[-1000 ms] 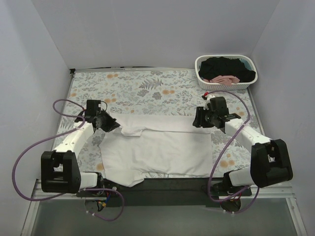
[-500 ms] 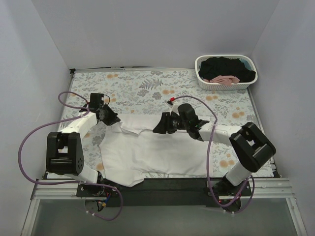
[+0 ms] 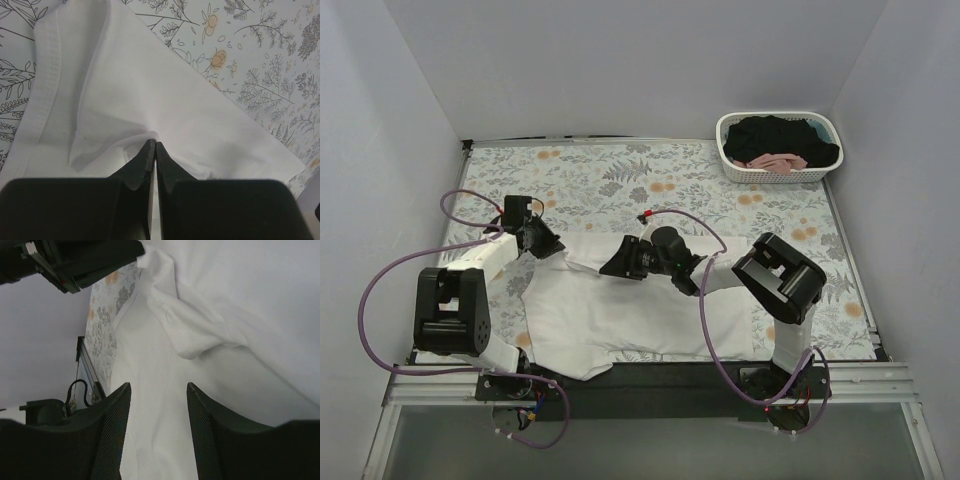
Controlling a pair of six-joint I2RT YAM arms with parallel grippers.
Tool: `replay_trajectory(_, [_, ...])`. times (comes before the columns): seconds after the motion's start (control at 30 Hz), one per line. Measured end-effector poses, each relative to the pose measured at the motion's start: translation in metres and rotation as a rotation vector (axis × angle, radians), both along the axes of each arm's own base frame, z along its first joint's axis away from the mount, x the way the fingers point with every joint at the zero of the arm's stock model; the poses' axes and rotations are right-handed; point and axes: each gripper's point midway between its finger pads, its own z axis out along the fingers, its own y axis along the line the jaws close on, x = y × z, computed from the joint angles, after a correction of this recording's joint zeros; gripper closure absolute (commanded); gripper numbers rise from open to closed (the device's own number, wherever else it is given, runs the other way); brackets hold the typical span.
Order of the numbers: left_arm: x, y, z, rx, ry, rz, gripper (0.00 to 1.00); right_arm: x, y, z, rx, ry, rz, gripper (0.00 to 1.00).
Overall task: Fold and stack the t-shirts
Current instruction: Fold the tshirt
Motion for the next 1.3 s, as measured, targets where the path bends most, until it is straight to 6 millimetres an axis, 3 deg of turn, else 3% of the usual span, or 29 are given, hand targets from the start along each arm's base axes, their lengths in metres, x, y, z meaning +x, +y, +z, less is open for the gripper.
replay_trajectory(0.47, [0.004,0.0,-0.001,0.012,-0.031,-0.017,1.0,0.019,0.018,-0.036,0.007,0.132,-0.124,0.52])
replay_trajectory(1.03, [0.004,0.002,-0.001,0.017,-0.031,-0.014,1.0,0.02,0.025,-0.036,0.023,0.149,-0.139,0.68])
replay_trajectory(1.3, [0.004,0.003,-0.001,0.024,-0.03,-0.01,1.0,0.021,0.025,-0.037,0.022,0.149,-0.144,0.88])
